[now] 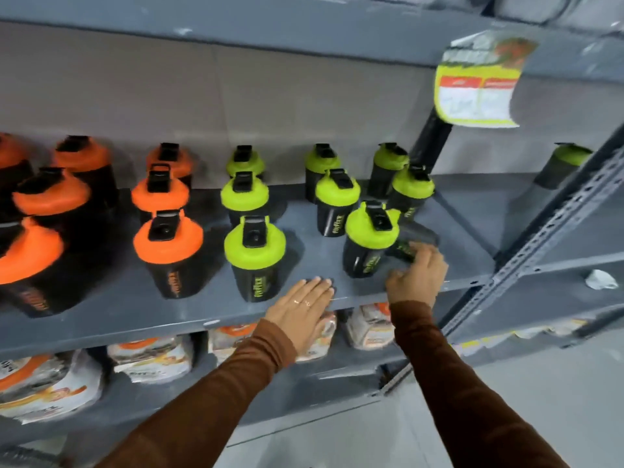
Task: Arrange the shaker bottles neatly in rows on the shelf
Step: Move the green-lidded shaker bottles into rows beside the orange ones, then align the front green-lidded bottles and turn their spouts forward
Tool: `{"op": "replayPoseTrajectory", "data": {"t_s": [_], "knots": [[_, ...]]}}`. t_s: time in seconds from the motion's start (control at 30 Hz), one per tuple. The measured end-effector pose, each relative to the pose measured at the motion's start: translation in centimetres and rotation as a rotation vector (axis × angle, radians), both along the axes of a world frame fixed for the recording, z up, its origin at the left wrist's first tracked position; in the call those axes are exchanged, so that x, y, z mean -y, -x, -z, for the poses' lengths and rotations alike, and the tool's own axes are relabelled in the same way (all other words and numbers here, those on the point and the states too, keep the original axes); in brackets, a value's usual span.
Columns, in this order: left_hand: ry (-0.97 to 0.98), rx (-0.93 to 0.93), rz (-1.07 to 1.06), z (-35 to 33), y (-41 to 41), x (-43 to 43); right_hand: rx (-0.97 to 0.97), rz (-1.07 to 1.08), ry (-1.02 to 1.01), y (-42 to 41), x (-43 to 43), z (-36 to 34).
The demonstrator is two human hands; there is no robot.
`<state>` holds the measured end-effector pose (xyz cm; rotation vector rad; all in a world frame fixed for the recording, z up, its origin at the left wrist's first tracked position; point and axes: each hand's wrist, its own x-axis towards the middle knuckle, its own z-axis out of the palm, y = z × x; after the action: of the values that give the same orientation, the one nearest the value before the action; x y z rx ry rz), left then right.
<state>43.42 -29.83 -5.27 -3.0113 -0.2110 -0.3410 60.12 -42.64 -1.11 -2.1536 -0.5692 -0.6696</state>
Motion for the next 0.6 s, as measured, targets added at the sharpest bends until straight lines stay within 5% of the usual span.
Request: {"op": "replayPoseTrajectory", "data": {"t_s": [0.23, 0.33, 0.5, 0.6], "knots": [[0.215, -0.076, -0.337, -0.2, -5.1, 1.7, -0.038, -0.156, 0.582, -8.8, 0.1, -2.1], [0.240, -0.059, -0.323, -0.2, -5.2, 2.0, -0.057, -0.258, 0.704, -10.0, 0.2, -2.0], [0.447, 0.036, -0.471, -1.8, -5.8, 3.4, -0.057, -0.272, 0.544, -10.9, 1.4, -1.0], [0.607, 0.203, -0.522, -2.1, -7.1, 4.1, -0.184, -0.315, 0.261, -11.1, 2.3, -0.6]]}}
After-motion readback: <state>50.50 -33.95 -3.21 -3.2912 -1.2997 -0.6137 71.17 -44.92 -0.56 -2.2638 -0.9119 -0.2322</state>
